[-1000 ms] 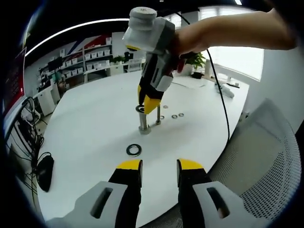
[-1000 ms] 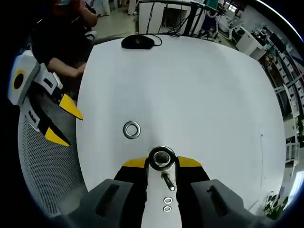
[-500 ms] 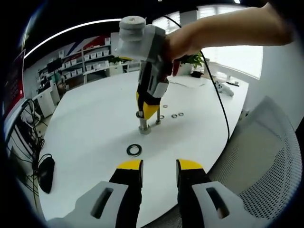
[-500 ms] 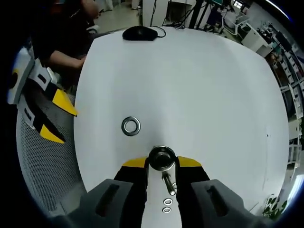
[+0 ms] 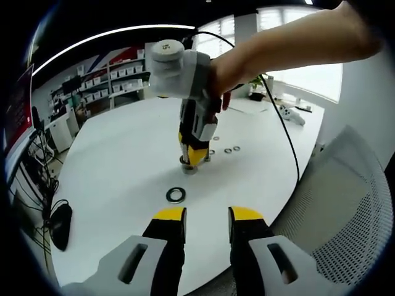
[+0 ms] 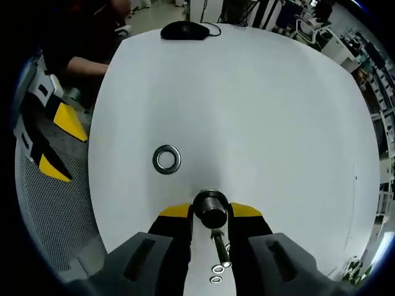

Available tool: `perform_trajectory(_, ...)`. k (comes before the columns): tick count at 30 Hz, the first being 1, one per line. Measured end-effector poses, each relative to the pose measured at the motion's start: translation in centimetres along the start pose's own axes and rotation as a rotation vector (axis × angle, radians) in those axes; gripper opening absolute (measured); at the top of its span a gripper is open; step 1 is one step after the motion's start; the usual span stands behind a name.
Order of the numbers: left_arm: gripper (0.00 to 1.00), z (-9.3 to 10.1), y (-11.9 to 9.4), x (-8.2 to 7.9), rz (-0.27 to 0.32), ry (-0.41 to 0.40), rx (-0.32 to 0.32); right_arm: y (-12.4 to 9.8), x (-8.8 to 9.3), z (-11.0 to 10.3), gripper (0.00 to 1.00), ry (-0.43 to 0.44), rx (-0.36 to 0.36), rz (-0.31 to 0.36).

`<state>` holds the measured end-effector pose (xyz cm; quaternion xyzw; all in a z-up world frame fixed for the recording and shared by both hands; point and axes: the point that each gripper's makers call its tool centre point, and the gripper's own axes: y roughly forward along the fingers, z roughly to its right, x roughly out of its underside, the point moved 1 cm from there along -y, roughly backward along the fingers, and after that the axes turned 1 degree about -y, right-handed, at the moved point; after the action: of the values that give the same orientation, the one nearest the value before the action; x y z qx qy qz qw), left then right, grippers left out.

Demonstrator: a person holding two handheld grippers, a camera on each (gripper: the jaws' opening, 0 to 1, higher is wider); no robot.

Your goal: Place the washer onto the threaded stud by aligning its center hole with the stud, sliding it down to the base, and recovering from edge contact or off-axis alignment until the washer reaches the visible bottom stop.

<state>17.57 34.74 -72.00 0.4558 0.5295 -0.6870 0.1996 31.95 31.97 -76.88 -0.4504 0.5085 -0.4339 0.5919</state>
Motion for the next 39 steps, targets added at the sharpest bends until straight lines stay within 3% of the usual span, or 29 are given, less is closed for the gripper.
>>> perform_trajectory(8,0.25,-0.1,0.0,0.0,0.001,-0.005,-0.003,0.7,0.2,0.0,0.23,0.014,-0.012,0.000)
perform_trajectory(10,0.25,-0.1,-0.1,-0.4,0.024,-0.015,-0.003,0.8,0.3,-0.2,0.24,0.003,-0.025,-0.003)
perform_trajectory(15,0.25,-0.1,0.0,-0.1,0.005,-0.008,-0.002,0.8,0.4,-0.4,0.24,-0.018,-0.042,0.008)
perform_trajectory(21,0.25,-0.2,0.0,-0.2,0.013,-0.013,-0.005,0.1,0.3,-0.2,0.28,-0.052,-0.009,0.031)
perform_trajectory(28,0.25,-0.1,0.0,-0.1,0.009,-0.011,-0.003,-1.6,-0.6,0.1,0.31,-0.091,0.032,0.097)
perform_trajectory(39,0.25,0.0,0.0,-0.1,0.003,-0.008,0.005,-3.4,-3.0,-1.4,0.37,-0.126,0.001,0.182)
